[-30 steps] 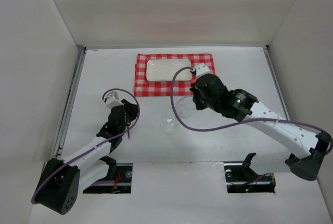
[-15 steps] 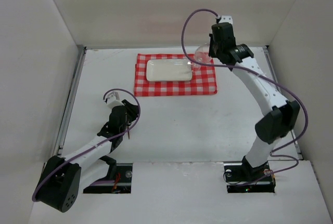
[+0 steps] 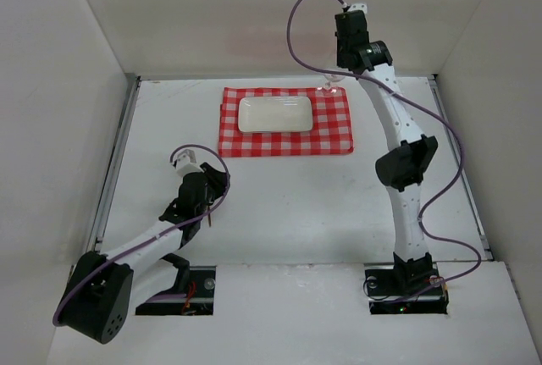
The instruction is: Set the dinner table for one person
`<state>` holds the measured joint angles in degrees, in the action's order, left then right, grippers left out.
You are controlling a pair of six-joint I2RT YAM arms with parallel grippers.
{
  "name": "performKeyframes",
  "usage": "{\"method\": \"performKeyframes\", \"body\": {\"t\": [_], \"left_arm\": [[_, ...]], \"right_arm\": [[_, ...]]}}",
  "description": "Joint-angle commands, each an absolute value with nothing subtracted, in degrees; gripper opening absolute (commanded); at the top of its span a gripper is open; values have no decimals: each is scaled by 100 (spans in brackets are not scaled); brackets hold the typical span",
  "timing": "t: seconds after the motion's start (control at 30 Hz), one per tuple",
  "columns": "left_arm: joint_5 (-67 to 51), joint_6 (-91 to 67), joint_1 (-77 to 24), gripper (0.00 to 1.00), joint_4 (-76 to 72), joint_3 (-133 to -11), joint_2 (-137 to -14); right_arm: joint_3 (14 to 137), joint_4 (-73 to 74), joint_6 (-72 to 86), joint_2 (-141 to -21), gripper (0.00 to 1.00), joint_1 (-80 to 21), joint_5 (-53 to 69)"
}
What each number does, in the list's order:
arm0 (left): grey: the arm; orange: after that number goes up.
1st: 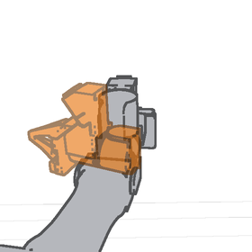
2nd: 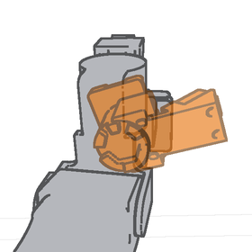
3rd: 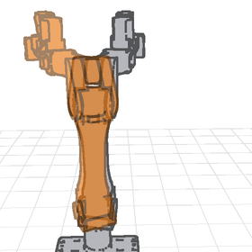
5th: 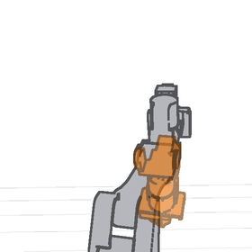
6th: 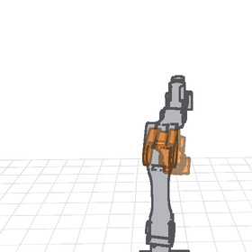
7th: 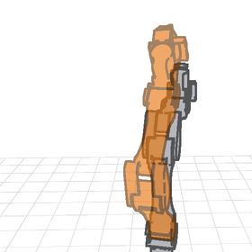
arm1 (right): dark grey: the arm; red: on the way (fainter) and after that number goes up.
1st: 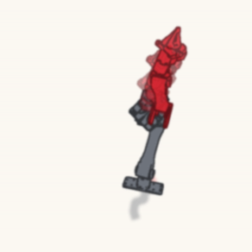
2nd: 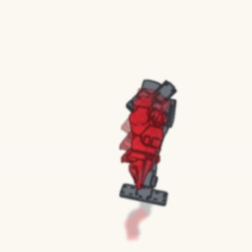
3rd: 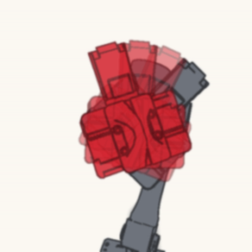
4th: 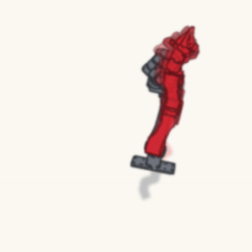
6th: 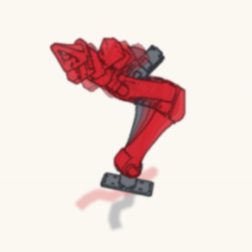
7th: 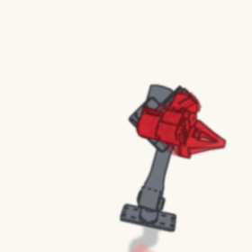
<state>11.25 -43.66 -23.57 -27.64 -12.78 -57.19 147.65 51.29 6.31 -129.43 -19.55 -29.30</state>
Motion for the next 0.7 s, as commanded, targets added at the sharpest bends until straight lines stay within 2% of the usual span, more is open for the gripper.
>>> {"method": "performKeyframes", "body": {"t": [0.0,0.67], "left_arm": [[1020,-4447,-2369,32,-3059,-1292,-5739],[914,-4500,-2281,32,-3269,-1283,-6091]], "right_arm": [[15731,5501,466,-13253,1,-1938,-3094],[16049,5379,457,-13869,1,-1718,-2848]]}}
